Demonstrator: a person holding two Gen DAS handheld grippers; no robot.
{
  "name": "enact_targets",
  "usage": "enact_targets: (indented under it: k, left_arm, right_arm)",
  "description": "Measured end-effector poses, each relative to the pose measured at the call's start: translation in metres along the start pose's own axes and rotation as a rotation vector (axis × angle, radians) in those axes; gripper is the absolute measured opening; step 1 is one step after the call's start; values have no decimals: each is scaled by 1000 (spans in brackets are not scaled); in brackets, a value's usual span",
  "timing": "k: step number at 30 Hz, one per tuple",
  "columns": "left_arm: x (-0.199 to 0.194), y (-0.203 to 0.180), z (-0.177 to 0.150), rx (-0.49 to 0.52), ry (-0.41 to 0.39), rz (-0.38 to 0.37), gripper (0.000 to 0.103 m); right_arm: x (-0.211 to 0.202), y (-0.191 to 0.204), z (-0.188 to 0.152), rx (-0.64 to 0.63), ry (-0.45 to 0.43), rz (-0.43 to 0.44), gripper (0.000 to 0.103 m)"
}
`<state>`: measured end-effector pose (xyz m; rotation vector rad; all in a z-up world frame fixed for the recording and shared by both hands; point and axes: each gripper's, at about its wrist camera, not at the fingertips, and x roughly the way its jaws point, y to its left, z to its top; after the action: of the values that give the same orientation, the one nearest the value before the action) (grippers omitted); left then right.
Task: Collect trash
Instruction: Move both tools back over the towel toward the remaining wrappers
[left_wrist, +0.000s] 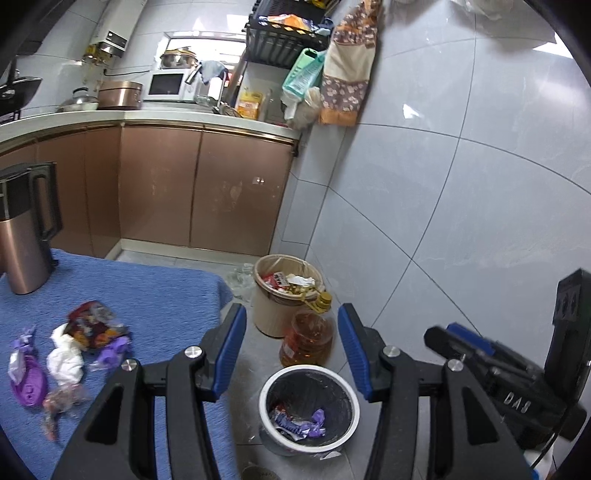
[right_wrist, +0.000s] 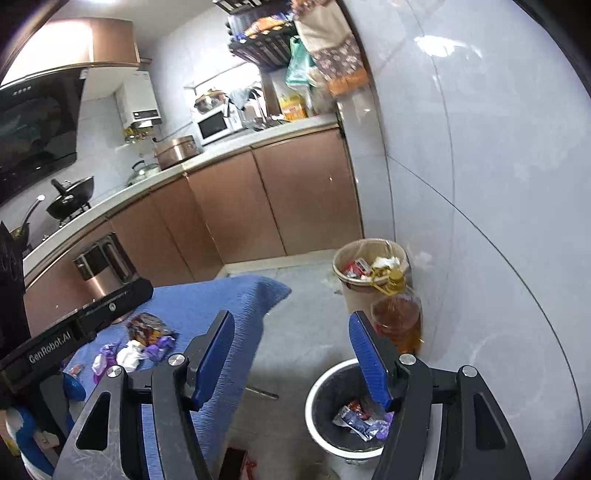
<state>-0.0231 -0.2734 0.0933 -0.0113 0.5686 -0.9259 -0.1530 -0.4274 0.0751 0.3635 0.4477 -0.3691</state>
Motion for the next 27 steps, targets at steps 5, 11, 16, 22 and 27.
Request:
enact_targets:
  k: [5,11,16,22,27]
  left_arm:
    - [-37,29,-10,-25,-17,46,50]
    - [-76,80,-28,-69,-32,123,50]
    - [-93,136,-51,-138,-5,228,50]
    - [-113,205,-88,-268,36,341,50]
    - [-119,245,-107,-342,68,407,50]
  right_arm:
    - [-6,31,3,-48,-2,30,62]
    - [-5,65,3,-99,3,67,63]
    - [10,94,-2,-124,37,109,65]
    - [42,113,-21,-142,119,164,65]
    - [68,114,-32,-121,176,188,65]
